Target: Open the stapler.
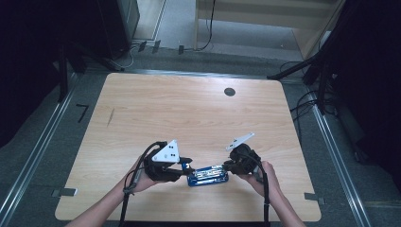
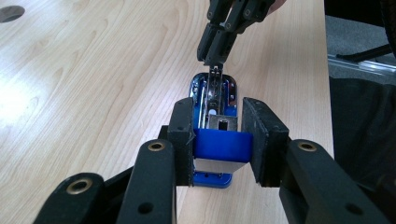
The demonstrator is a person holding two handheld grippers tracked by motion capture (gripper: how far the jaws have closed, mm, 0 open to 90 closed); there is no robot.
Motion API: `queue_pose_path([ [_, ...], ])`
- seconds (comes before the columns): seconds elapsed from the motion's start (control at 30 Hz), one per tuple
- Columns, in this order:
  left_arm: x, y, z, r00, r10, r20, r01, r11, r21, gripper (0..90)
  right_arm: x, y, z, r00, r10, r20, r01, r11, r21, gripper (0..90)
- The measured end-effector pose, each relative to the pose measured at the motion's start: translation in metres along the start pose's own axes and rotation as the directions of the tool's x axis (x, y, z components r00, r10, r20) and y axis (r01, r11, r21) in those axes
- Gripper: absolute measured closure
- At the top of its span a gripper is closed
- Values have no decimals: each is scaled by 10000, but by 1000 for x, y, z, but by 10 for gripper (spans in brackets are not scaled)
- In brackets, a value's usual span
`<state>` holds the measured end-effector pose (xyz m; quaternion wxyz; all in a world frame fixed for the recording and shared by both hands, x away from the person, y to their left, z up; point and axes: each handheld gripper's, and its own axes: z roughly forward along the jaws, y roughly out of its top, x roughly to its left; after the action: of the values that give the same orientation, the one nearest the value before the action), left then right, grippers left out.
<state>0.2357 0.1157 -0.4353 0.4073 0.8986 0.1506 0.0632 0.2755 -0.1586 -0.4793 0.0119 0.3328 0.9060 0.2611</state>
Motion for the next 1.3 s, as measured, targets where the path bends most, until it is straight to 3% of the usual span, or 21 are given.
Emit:
queue_pose_path([
  [1.3,6,-28,-11,9977,-651,186,631,9937,930,664,0,0,0,9998,184,58,-184,9998,48,822],
])
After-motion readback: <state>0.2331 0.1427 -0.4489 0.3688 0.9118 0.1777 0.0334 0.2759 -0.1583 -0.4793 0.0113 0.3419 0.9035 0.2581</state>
